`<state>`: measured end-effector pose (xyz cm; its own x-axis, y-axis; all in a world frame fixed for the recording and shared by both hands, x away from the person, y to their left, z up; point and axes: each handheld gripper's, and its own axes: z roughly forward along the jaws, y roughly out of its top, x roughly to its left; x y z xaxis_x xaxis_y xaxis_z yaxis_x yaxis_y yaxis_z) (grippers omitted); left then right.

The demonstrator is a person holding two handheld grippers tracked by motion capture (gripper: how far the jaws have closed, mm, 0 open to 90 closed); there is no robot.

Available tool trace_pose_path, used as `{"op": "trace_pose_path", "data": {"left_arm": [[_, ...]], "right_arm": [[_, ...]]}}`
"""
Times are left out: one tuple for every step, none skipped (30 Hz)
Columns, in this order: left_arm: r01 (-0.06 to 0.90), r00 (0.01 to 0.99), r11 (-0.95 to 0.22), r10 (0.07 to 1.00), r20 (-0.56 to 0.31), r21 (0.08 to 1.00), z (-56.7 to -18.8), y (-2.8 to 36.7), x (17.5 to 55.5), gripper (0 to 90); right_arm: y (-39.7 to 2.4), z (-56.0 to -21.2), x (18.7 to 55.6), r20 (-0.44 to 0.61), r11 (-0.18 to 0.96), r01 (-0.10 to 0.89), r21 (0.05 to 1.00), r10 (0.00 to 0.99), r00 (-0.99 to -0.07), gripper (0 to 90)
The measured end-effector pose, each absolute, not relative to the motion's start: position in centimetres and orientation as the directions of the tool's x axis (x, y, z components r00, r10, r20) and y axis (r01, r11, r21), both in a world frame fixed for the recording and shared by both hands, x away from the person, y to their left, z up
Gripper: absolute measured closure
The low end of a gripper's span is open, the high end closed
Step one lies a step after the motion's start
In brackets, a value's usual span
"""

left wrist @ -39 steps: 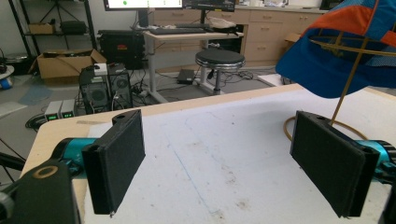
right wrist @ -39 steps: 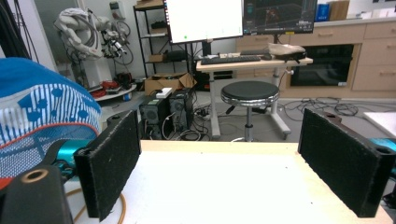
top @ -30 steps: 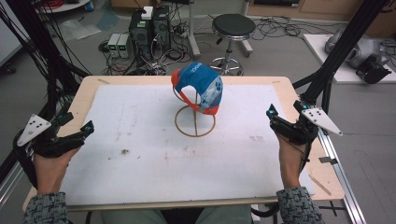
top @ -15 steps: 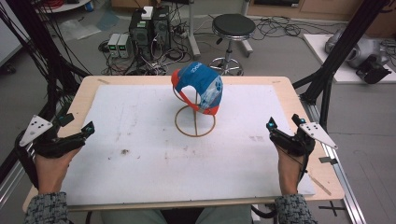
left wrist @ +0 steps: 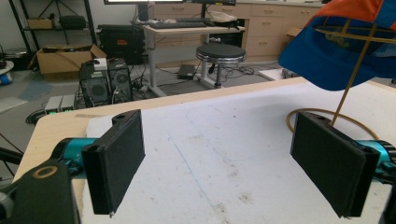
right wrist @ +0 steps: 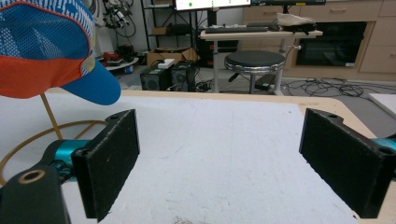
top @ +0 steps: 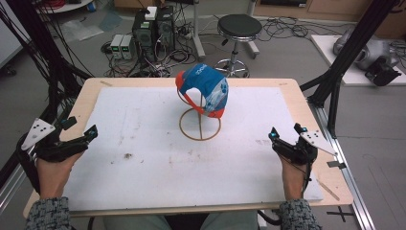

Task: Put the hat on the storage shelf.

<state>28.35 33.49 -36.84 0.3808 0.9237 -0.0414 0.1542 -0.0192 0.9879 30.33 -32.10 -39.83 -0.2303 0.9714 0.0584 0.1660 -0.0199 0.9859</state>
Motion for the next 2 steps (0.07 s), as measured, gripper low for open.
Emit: {"op": "trace_pose_path", "data": {"left_arm": [[0.153, 0.382, -0.02, 0.923, -0.041, 0.988, -36.85, 33.45, 28.38, 17.8], [0.155, 0.382, -0.023, 0.923, -0.039, 0.988, -36.85, 33.42, 28.4, 17.7]], "right_arm": [[-32.13, -39.89, 30.35, 0.055, -0.017, 0.164, 0.986, 0.972, -0.23, 11.3], [-32.19, -39.95, 30.38, 0.048, -0.01, 0.161, 0.987, 0.972, -0.23, 11.2]]}}
